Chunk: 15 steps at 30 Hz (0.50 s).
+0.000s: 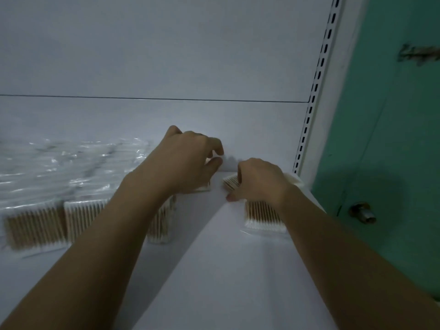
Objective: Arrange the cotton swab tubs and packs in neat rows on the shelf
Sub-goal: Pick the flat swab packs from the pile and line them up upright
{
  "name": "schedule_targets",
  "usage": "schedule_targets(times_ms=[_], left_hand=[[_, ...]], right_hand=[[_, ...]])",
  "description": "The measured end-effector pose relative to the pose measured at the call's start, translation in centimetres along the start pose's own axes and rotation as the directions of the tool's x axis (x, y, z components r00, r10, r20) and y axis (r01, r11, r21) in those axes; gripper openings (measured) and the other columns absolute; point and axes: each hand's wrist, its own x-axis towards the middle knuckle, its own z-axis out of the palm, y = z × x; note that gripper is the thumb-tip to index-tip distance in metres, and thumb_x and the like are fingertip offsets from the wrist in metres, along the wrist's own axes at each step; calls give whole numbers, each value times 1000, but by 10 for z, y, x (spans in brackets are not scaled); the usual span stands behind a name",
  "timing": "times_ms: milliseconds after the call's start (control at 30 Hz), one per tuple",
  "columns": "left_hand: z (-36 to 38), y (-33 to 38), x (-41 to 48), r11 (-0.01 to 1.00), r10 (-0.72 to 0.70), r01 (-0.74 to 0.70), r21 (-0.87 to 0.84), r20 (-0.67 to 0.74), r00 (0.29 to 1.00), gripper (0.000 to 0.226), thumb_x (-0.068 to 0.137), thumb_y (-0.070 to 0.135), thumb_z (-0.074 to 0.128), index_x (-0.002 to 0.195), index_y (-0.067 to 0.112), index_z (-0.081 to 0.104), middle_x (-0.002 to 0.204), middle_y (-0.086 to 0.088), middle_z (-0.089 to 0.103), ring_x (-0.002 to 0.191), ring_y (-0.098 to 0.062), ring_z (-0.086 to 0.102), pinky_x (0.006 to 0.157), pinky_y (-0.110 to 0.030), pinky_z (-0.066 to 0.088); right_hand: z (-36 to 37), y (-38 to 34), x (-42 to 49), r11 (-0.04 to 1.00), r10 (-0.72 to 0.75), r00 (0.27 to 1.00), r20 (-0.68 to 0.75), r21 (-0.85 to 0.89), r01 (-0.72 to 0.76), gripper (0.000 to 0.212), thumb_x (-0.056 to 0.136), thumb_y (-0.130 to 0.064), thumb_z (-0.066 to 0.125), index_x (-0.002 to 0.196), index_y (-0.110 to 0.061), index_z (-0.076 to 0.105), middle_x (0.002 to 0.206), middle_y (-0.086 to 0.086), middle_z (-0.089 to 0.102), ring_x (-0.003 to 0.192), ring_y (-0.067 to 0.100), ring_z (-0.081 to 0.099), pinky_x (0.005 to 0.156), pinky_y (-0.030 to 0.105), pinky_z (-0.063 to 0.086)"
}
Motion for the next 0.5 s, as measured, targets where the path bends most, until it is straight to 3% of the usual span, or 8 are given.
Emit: schedule_targets(times_ms=[67, 133, 200, 267, 367, 500], left_hand=[[-7, -11, 2, 1000, -7, 7, -10, 48, 999, 29, 98, 42, 45, 123, 32, 58, 112, 14, 67, 107, -12, 59, 98, -36, 30], [-11, -20, 1, 999, -15, 18, -35, 76, 997, 30, 98, 44, 46, 124, 33, 56, 112, 14, 67, 107, -11, 59, 99, -35, 31], [-12, -32, -2, 997, -40, 44, -69, 63, 997, 32, 98, 44, 46, 127, 33, 54, 114, 14, 66, 108, -11, 58, 98, -35, 31], [-10, -41, -8, 992, -78, 81, -95, 26, 997, 37, 97, 45, 46, 132, 32, 50, 118, 12, 65, 110, -12, 58, 98, -35, 31], [-8, -47, -14, 991, -95, 86, -99, -95, 991, 48, 95, 48, 47, 139, 30, 41, 125, 9, 62, 112, -15, 58, 98, -37, 33], [-11, -39, -23, 953, -146, 95, -287, -163, 976, 53, 93, 52, 51, 139, 28, 41, 128, 8, 61, 113, -16, 58, 99, -39, 35]], right_hand=[[-4, 0, -1, 998, 34, 999, -18, 59, -33, 42, 83, -50, 68, 110, -19, 58, 105, 1, 61, 92, 20, 56, 76, 31, 43], [-17, 4, -2, 959, 119, 990, -82, 266, -93, 33, 89, -47, 60, 104, -19, 60, 100, 0, 63, 88, 19, 60, 75, 32, 49], [-35, 9, -2, 817, 230, 961, -154, 567, -105, 20, 92, -37, 57, 97, -19, 63, 92, 0, 65, 79, 16, 61, 66, 29, 49], [-49, 8, -2, 600, 278, 953, -121, 797, -74, 17, 95, -20, 50, 90, -15, 66, 84, 6, 67, 72, 18, 62, 62, 27, 47], [-62, 1, -2, 368, 136, 986, -95, 929, 39, 28, 94, -6, 45, 81, -11, 69, 75, 12, 64, 71, 23, 60, 66, 32, 46], [-60, -25, -3, 155, 1, 988, -154, 976, 152, 31, 95, -2, 42, 81, -9, 70, 82, 18, 61, 73, 24, 58, 68, 35, 44]])
